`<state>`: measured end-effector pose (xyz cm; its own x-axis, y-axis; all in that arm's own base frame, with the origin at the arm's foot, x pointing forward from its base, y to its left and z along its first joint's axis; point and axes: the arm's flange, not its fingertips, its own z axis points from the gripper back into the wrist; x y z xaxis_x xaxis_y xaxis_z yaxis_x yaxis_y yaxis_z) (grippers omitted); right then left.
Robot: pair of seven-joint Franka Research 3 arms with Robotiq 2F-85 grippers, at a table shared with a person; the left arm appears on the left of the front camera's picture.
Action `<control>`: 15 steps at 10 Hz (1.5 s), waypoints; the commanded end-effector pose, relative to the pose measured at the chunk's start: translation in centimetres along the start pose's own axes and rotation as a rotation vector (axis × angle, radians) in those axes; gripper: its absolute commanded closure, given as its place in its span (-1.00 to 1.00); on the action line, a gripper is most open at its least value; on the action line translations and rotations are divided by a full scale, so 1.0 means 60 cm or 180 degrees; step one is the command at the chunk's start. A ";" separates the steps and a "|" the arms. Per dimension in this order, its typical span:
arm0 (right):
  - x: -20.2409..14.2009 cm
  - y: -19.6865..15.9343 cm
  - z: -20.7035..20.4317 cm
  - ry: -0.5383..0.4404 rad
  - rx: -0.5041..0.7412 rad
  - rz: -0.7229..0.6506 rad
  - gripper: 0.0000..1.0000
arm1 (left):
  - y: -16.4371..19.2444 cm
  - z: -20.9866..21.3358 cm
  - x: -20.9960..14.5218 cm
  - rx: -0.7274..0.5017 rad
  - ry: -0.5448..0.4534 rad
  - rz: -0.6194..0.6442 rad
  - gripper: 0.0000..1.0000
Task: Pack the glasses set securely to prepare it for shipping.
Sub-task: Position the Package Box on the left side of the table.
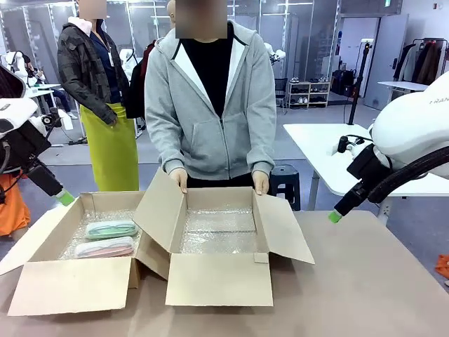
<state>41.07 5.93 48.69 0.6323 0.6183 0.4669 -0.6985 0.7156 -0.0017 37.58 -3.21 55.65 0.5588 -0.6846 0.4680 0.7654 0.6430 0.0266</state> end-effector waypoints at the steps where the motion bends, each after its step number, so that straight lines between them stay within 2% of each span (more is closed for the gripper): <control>1: 0.004 0.004 0.001 0.0028 -0.0034 -0.0061 -1.00 | -0.005 0.002 0.003 0.0036 0.0020 -0.0021 -1.00; 15: 0.004 0.004 0.001 0.0028 -0.0034 -0.0061 -1.00 | -0.005 0.002 0.003 0.0036 0.0020 -0.0021 -1.00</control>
<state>41.07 5.93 48.69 0.6323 0.6182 0.4668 -0.6985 0.7157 -0.0017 37.56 -3.42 55.66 0.5550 -0.6883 0.4671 0.7688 0.6389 0.0281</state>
